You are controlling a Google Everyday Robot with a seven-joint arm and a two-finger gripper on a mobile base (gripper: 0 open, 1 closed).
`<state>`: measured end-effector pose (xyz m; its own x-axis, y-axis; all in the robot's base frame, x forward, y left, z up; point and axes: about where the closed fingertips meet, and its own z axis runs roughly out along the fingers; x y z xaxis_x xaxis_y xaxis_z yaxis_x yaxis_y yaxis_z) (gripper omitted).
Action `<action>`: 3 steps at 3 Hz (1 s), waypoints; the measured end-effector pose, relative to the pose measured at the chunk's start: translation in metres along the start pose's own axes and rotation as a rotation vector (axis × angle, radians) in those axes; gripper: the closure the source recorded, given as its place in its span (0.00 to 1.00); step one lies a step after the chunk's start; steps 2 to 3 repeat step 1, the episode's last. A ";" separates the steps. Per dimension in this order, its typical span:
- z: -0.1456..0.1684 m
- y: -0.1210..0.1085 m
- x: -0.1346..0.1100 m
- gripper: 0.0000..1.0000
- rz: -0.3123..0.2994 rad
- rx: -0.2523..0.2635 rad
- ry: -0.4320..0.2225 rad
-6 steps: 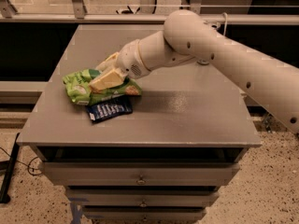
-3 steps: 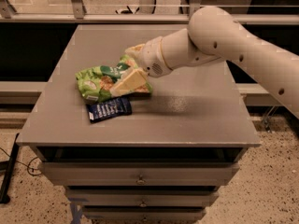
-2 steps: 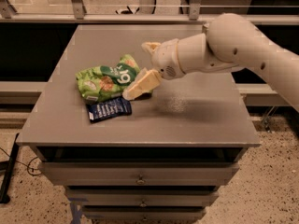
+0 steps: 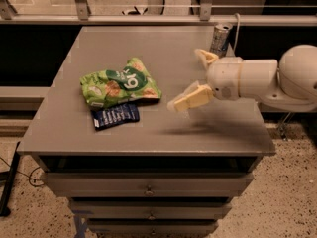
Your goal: Move green rice chip bag near rxbar blueberry
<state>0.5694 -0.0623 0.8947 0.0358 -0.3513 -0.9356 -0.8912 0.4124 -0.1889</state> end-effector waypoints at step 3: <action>-0.019 -0.006 0.006 0.00 0.004 0.034 0.006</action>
Offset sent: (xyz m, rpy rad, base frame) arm 0.0000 0.0000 0.0000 0.0000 0.0000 0.0000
